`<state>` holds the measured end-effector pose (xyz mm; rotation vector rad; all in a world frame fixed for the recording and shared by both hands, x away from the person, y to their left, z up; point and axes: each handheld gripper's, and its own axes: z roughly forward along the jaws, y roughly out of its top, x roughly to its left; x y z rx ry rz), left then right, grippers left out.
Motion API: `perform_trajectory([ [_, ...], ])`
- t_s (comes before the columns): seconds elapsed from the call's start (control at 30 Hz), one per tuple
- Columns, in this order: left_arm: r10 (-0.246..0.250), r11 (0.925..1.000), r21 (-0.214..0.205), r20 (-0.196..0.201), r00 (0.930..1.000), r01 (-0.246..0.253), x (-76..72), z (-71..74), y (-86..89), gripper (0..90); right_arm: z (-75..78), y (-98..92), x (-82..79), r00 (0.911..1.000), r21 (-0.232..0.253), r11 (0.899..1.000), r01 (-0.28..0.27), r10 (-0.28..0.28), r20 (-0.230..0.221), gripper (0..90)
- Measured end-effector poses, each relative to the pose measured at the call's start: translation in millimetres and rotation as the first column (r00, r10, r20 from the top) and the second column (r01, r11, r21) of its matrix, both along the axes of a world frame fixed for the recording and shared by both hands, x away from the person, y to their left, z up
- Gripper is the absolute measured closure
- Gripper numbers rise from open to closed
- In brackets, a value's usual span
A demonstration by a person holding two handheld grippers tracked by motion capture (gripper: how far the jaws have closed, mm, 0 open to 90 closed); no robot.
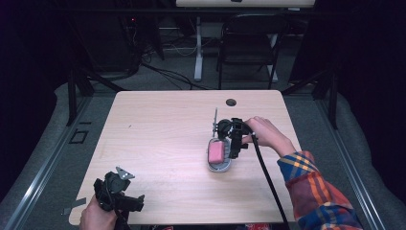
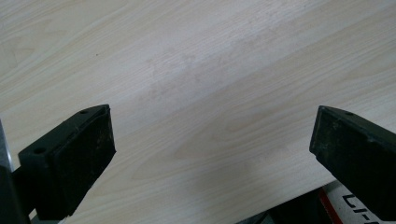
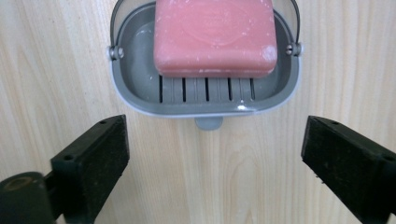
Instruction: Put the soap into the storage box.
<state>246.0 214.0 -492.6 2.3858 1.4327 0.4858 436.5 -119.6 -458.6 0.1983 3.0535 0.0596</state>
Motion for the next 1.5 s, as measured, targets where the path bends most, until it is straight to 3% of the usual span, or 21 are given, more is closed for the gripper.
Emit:
perform_trajectory([
  [0.1, -0.001, 1.0, 0.001, 0.002, 1.0, 0.001, -0.1, 0.0, 0.2, 0.0, 9.3, -5.1, -7.3, 0.9993, 0.012, 1.0, -0.009, 0.009, 0.036, 4.7],
  [0.23, -0.001, 1.0, 0.001, 0.002, 1.0, 0.001, -0.2, 0.0, 0.3, 0.0, 14.6, -11.8, -11.3, 0.9992, 0.013, 1.0, 0.001, -0.002, 0.04, 3.6],
  [0.43, -0.002, 1.0, 0.001, 0.0, 1.0, 0.002, -0.1, 0.1, 0.2, 0.0, 17.7, -23.5, -15.8, 0.9981, 0.009, 1.0, 0.028, -0.028, 0.055, 1.0],
  [0.67, 0.0, 1.0, 0.0, 0.001, 1.0, 0.0, 0.0, -0.2, -0.1, 0.0, 17.9, -50.0, -24.5, 0.9938, 0.037, 0.997, 0.061, -0.064, 0.092, 0.8],
  [1.03, 0.003, 1.0, -0.005, 0.005, 1.0, -0.003, -0.1, -0.4, -0.6, 0.0, 7.5, -92.4, -40.1, 0.9843, 0.063, 0.989, 0.135, -0.141, 0.106, 0.0],
  [1.2, 0.003, 1.0, -0.005, 0.004, 1.0, -0.003, -0.1, -0.3, -0.5, 0.0, 1.6, -105.0, -46.3, 0.9833, 0.071, 0.987, 0.144, -0.151, 0.102, 0.0],
  [1.5, 0.001, 1.0, -0.004, 0.003, 1.0, -0.001, 0.2, -0.4, -0.6, 0.0, -26.5, -135.4, -61.9, 0.9749, 0.071, 0.975, 0.21, -0.214, 0.061, 0.7],
])
